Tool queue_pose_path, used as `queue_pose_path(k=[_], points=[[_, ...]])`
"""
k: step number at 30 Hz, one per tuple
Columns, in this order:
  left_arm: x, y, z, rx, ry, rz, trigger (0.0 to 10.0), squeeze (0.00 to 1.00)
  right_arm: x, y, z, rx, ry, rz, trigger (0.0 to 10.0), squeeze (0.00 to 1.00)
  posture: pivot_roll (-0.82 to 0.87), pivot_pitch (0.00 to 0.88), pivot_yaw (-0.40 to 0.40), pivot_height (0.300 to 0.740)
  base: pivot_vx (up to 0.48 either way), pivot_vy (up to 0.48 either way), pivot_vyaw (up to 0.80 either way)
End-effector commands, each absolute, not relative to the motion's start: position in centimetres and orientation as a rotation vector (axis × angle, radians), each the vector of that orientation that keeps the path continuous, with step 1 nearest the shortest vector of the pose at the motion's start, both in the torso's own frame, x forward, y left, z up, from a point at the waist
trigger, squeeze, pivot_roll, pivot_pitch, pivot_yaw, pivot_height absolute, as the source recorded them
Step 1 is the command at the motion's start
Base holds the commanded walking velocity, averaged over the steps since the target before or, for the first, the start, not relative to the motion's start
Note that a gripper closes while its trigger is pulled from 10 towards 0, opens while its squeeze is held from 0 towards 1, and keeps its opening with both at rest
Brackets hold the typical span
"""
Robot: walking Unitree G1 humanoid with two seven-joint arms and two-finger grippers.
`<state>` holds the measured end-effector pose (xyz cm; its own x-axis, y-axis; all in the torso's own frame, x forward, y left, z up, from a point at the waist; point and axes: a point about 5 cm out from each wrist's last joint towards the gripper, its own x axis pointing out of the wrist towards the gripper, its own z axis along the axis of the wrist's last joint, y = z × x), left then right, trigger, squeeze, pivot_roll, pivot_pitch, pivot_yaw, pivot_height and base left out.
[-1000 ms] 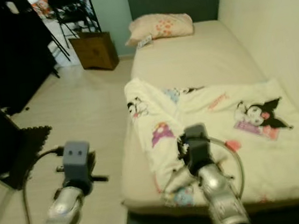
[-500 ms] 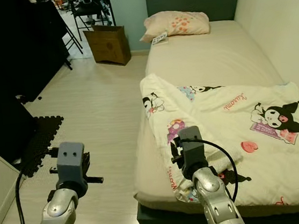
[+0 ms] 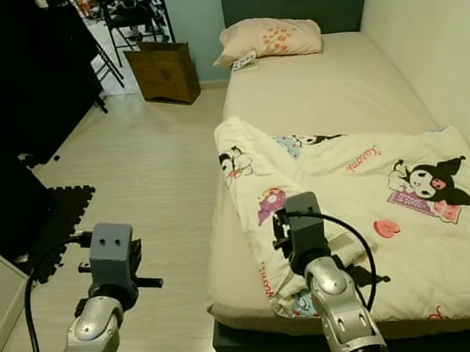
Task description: Clean up the room
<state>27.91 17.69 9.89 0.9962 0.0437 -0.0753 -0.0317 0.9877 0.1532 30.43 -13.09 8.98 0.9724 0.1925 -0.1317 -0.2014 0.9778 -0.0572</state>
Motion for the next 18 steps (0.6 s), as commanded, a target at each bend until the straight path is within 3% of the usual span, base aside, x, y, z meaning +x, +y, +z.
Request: queue_pose_path(k=[1, 18], points=[[27.7, 17.97, 9.81, 0.153, 0.082, 0.044, 10.0, 0.0, 30.27, -12.95, 8.63, -0.066, 0.133, 0.198, 10.0, 0.0, -0.05, 0.094, 0.044, 0.74, 0.0, 0.0, 0.0], [27.8, 18.03, 10.0, 0.162, 0.07, 0.036, 10.0, 0.0, 30.21, -12.82, 8.57, -0.049, 0.129, 0.195, 10.0, 0.0, -0.05, 0.091, 0.046, 0.74, 0.0, 0.0, 0.0]])
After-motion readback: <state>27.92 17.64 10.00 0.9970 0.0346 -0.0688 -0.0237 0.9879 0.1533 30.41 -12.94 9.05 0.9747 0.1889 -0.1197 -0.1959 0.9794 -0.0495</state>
